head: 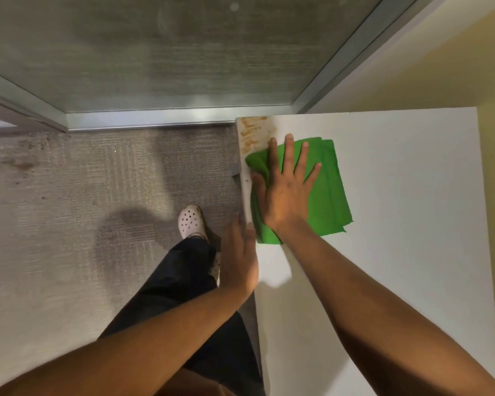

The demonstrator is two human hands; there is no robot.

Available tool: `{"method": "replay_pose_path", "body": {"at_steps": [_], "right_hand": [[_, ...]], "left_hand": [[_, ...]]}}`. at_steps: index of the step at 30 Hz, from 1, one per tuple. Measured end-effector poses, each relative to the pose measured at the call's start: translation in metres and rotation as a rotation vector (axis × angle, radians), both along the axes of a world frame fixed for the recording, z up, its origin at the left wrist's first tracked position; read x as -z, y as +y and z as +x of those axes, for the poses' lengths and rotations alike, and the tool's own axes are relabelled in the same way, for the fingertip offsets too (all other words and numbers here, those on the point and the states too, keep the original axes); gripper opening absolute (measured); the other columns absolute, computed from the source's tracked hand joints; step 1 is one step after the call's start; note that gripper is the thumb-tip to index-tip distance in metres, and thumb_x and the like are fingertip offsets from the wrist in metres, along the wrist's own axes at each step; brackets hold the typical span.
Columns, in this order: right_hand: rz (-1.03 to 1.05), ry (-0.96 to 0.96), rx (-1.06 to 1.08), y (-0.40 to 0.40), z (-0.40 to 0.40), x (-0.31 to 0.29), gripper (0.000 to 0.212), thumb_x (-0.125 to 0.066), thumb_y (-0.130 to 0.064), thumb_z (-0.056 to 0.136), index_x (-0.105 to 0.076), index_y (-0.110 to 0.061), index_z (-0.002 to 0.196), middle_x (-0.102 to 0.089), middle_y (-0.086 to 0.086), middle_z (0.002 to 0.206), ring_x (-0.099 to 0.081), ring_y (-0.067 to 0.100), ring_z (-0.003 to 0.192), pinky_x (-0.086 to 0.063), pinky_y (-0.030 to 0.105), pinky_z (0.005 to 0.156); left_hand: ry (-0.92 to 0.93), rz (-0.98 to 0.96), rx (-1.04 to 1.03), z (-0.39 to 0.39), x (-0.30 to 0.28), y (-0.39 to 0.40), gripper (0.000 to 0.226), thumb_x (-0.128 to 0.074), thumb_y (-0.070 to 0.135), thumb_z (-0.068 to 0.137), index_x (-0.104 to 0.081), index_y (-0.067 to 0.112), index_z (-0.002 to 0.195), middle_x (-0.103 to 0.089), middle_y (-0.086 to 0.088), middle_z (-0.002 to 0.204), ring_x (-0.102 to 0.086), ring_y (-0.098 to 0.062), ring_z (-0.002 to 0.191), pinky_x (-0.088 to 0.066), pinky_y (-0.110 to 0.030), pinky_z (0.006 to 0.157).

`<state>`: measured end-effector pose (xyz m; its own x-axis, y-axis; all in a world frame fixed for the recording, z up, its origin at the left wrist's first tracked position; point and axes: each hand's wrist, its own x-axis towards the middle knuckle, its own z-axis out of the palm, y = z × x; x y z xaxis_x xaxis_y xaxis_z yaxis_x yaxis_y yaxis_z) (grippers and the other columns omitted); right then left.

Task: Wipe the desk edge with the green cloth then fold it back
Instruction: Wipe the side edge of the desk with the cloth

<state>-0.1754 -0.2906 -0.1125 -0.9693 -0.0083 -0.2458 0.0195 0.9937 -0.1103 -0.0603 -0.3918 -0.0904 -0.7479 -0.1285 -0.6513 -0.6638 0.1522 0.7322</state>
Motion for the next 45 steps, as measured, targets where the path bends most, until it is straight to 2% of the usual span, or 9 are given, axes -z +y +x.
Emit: {"method": "replay_pose_path", "body": {"at_steps": [4,8,13,16,21,27,37,42,45], "right_hand": [[-0.054,0.095,0.158,-0.016,-0.028,0.006,0.078,-0.012,-0.063,0.104,-0.010,-0.021,0.169,-0.004,0.009,0.178,-0.002,0.038,0.164,-0.004,0.073,0.126],[-0.224,0.192,0.205,-0.008,-0.026,0.008,0.078,-0.014,-0.060,0.105,-0.016,-0.013,0.168,-0.005,0.010,0.178,-0.005,0.030,0.165,-0.008,0.064,0.129],[-0.034,0.129,-0.209,0.039,0.017,0.007,0.079,-0.024,-0.072,0.103,-0.015,-0.028,0.169,-0.007,0.007,0.178,-0.004,0.034,0.165,-0.003,0.058,0.130],[-0.060,0.112,-0.198,0.059,0.032,0.006,0.065,-0.019,-0.062,0.108,-0.014,-0.035,0.168,-0.007,-0.001,0.178,-0.002,0.029,0.165,-0.007,0.061,0.131],[-0.148,0.102,-0.172,0.082,0.058,0.002,0.057,-0.020,-0.048,0.112,-0.019,-0.034,0.167,-0.008,-0.006,0.178,0.000,0.025,0.165,-0.007,0.062,0.130],[-0.010,0.082,-0.643,0.055,0.032,0.005,0.061,-0.013,-0.057,0.110,-0.013,-0.038,0.168,-0.007,-0.005,0.178,0.000,0.033,0.165,-0.007,0.069,0.128],[-0.122,0.177,-0.214,-0.015,-0.065,0.014,0.057,-0.021,-0.052,0.111,-0.019,-0.039,0.167,-0.012,-0.008,0.177,-0.004,0.032,0.165,-0.004,0.067,0.128],[-0.126,0.128,-0.325,0.043,-0.018,0.006,0.056,-0.022,-0.048,0.112,-0.020,-0.036,0.167,-0.011,-0.007,0.178,-0.004,0.031,0.165,-0.005,0.065,0.129],[-0.117,0.100,-0.108,0.082,-0.001,0.003,0.055,-0.023,-0.042,0.114,-0.016,-0.032,0.168,-0.007,-0.004,0.178,-0.001,0.031,0.165,-0.005,0.069,0.127]], "left_hand": [[0.115,-0.115,0.017,0.017,0.017,0.024,0.059,-0.036,0.036,0.113,-0.026,0.013,0.166,-0.037,-0.014,0.168,-0.036,-0.028,0.156,-0.031,-0.047,0.128],[0.222,-0.248,0.036,0.029,0.034,0.029,0.066,-0.024,0.050,0.111,-0.017,0.018,0.169,-0.027,-0.007,0.175,-0.023,-0.018,0.160,-0.017,-0.027,0.127],[0.279,-0.414,0.100,0.033,0.042,0.032,0.070,-0.023,0.048,0.111,-0.018,0.007,0.167,-0.026,-0.018,0.175,-0.027,-0.030,0.160,-0.016,-0.033,0.130],[0.264,-0.515,0.131,0.046,0.041,0.036,0.077,-0.029,0.053,0.108,-0.017,0.002,0.166,-0.030,-0.025,0.172,-0.035,-0.039,0.156,-0.025,-0.044,0.128],[0.238,-0.475,0.065,0.064,0.043,0.044,0.078,-0.033,0.054,0.108,-0.022,0.002,0.165,-0.035,-0.025,0.169,-0.040,-0.044,0.153,-0.041,-0.057,0.122],[0.316,-0.448,0.078,0.060,0.044,0.044,0.070,-0.035,0.037,0.107,-0.021,0.001,0.166,-0.032,-0.024,0.172,-0.035,-0.041,0.157,-0.034,-0.056,0.126],[0.424,-0.649,0.253,0.055,0.046,0.045,0.064,-0.041,0.023,0.107,-0.025,0.001,0.165,-0.021,-0.017,0.178,-0.023,-0.037,0.164,-0.028,-0.061,0.128],[0.422,-0.725,0.285,0.055,0.037,0.043,0.066,-0.044,0.031,0.108,-0.029,0.005,0.166,-0.018,-0.010,0.179,-0.017,-0.035,0.165,-0.028,-0.062,0.127],[0.394,-0.714,0.277,0.055,0.034,0.044,0.066,-0.038,0.035,0.109,-0.026,0.009,0.168,-0.014,-0.005,0.179,-0.014,-0.033,0.166,-0.026,-0.061,0.129]]}}
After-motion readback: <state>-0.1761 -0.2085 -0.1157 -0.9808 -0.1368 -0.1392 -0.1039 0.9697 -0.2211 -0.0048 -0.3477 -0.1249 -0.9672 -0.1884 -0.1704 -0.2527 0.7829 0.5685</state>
